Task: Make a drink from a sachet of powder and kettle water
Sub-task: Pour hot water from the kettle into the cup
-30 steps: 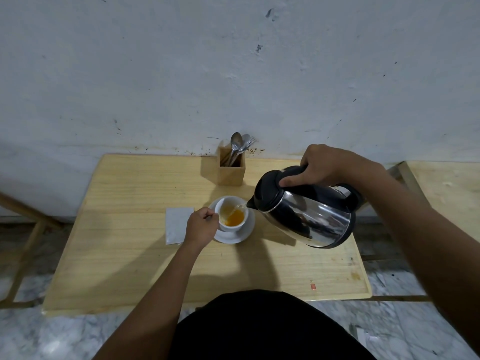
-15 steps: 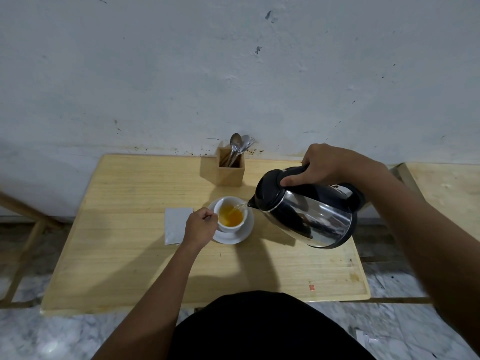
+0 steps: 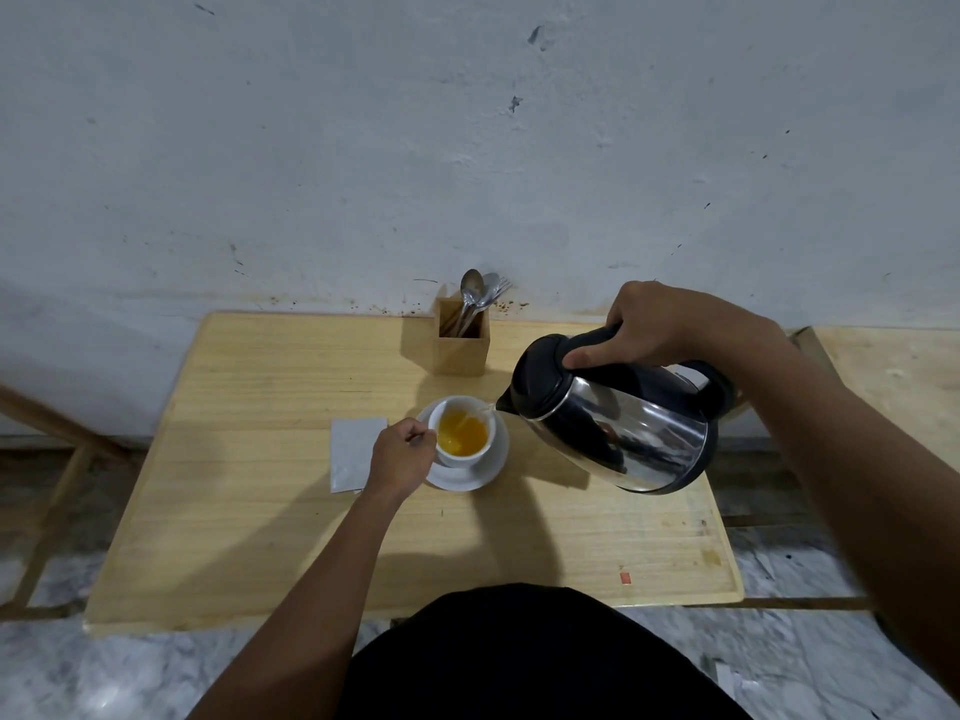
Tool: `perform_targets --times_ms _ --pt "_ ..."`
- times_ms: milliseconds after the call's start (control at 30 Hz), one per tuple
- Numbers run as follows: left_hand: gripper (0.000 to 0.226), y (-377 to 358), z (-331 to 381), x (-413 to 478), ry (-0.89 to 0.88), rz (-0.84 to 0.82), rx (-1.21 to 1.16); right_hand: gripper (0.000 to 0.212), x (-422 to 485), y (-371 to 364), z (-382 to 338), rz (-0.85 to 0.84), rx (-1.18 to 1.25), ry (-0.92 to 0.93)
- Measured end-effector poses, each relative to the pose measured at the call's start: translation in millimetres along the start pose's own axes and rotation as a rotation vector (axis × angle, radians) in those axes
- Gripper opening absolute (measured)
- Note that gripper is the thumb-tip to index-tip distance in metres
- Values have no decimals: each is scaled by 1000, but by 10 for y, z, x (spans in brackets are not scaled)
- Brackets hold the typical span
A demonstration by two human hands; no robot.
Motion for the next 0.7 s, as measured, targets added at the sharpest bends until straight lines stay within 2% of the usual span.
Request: perform_targets --times_ms 433,700 --pt "14 -14 -8 14 -12 6 14 73 2 16 -29 -4 -3 9" --pt "14 -23 -25 23 -10 6 -8 83 5 19 0 10 -12 9"
Point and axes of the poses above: each hand's wrist, its own x-axis towards the middle knuckle, its own y-axis out of the back of the hand, z = x × y, the point moved 3 cm from there along x, towards the middle knuckle, and after that the axes turned 5 degrees about y, right-handed, at the moved point
